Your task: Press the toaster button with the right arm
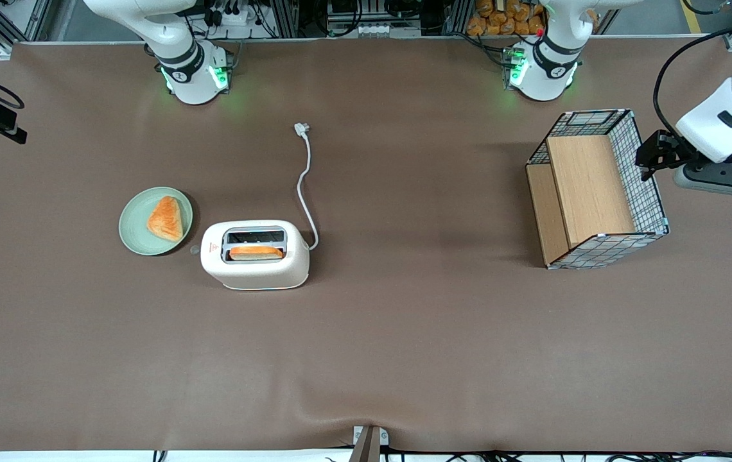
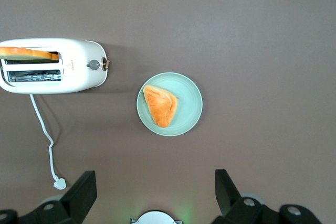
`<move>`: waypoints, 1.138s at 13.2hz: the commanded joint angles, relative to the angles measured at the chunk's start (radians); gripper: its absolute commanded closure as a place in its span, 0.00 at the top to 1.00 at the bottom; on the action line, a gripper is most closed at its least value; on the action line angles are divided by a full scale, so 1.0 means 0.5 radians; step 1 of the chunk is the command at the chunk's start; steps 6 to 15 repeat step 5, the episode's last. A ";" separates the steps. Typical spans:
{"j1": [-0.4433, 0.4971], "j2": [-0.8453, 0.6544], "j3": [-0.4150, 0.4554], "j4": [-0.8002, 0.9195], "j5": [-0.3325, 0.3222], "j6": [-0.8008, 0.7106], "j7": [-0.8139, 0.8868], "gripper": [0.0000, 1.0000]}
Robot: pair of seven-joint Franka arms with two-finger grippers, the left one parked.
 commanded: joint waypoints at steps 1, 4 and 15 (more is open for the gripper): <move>0.017 0.011 0.006 0.101 -0.057 -0.023 0.030 1.00; 0.017 0.011 0.006 0.116 -0.057 -0.026 0.034 1.00; 0.014 0.011 0.003 0.119 -0.054 -0.029 0.024 1.00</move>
